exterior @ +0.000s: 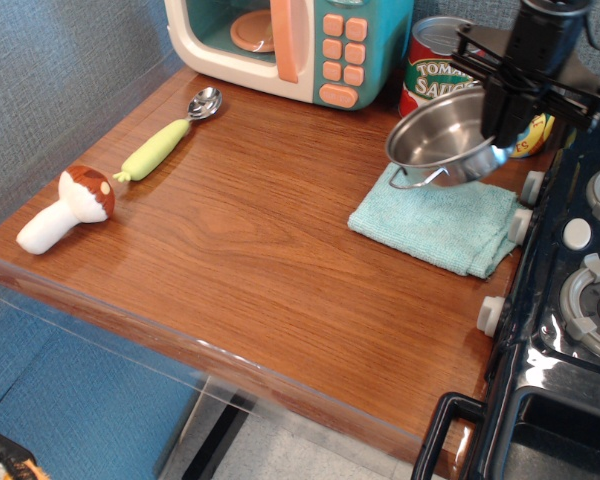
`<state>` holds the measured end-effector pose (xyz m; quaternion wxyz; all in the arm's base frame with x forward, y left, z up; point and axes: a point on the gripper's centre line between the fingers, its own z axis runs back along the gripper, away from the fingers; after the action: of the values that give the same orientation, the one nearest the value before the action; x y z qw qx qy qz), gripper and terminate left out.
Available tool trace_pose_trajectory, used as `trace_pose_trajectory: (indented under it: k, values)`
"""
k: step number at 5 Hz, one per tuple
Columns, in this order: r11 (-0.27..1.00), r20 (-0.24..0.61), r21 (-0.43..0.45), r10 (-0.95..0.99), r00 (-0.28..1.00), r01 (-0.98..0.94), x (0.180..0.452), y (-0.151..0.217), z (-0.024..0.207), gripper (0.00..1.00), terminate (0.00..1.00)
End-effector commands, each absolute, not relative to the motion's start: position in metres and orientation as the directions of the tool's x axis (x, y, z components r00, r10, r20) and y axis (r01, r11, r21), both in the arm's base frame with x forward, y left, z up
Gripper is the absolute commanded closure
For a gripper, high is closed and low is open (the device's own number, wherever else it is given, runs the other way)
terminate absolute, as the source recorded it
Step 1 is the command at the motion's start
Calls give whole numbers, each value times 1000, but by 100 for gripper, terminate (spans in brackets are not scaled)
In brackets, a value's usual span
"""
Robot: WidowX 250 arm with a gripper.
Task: PLACE THE POT ON THE PIECE
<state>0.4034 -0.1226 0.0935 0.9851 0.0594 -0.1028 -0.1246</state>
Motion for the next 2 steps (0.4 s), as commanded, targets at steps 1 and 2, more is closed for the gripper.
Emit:
trace_pose_trajectory:
  k: [1, 2]
  values:
    - [961, 185, 146, -258, 948, 233, 387, -122, 102, 100, 0]
    - [963, 169, 159, -243, 955, 217, 380, -113, 101, 100, 0]
